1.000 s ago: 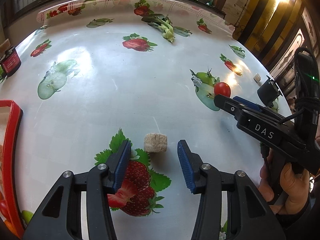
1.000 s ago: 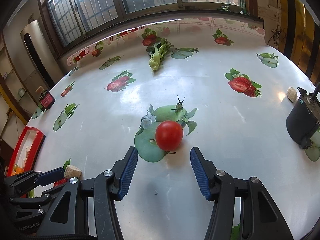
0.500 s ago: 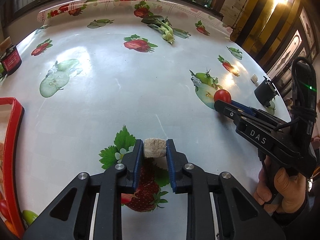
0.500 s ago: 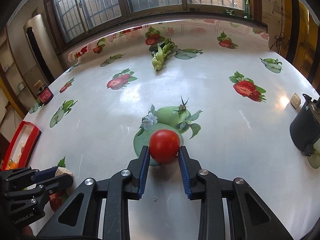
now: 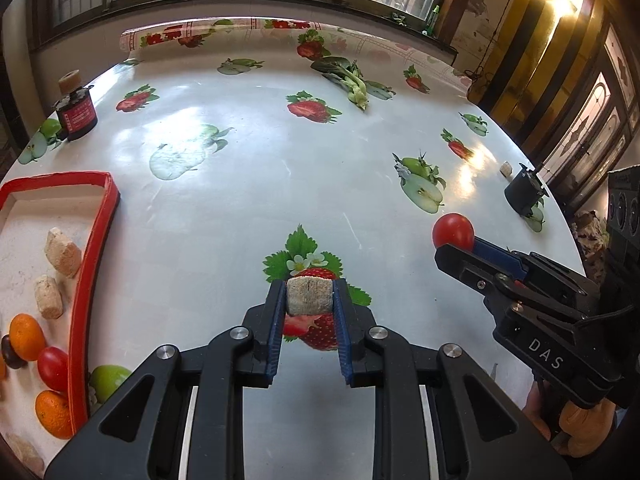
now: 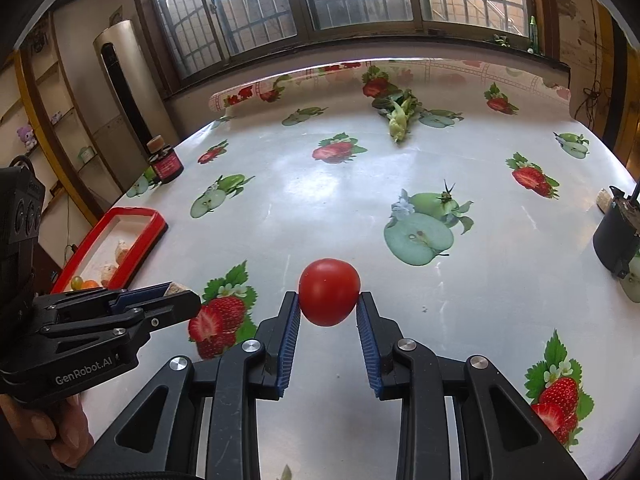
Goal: Organize fruits
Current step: 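Carry the cob piece and tomato over the tray with both tools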
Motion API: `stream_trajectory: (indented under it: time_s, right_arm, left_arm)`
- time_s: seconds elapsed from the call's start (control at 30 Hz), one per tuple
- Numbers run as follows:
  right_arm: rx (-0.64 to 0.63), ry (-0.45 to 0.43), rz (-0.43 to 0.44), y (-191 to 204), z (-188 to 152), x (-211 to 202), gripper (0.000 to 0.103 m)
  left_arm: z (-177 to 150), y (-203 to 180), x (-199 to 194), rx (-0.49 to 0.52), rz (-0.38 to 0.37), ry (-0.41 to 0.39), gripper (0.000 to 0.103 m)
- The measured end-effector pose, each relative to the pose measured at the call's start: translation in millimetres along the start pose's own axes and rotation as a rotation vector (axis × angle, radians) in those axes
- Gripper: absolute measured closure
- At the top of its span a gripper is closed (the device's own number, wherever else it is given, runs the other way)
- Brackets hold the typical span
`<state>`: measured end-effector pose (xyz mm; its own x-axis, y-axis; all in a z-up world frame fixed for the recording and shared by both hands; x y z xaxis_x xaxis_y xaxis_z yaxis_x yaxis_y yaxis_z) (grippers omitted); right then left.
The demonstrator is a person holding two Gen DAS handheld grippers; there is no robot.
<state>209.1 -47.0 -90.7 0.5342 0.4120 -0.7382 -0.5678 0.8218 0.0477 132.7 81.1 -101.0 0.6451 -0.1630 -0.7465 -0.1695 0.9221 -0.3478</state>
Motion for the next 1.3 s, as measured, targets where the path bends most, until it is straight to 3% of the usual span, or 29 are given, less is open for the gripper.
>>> stream_trajectory:
  time_s: [0.6, 1.3]
  right_arm:
    - [-0.088, -0.027, 0.082, 83, -5, -26, 0.073]
    - [-0.167, -0.018, 0.134, 151, -15, -29, 0.073]
  left_arm:
    - [-21, 54, -66, -0.068, 0.08, -0.071, 0.083]
    - [-40, 112, -109, -0.145, 0.131, -0.112, 0.083]
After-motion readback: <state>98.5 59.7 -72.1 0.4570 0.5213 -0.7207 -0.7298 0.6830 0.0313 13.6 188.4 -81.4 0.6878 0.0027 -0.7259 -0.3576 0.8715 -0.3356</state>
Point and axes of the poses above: each gripper's, at about its wrist camera, not at the fingertips, and x roughly the way its jaws point, y to its left, z to its top, the point moved 10 cm from there along x, roughly the way its jaws point, and after that the axes turned 11 degrees about -z, right-handed, at the moved point
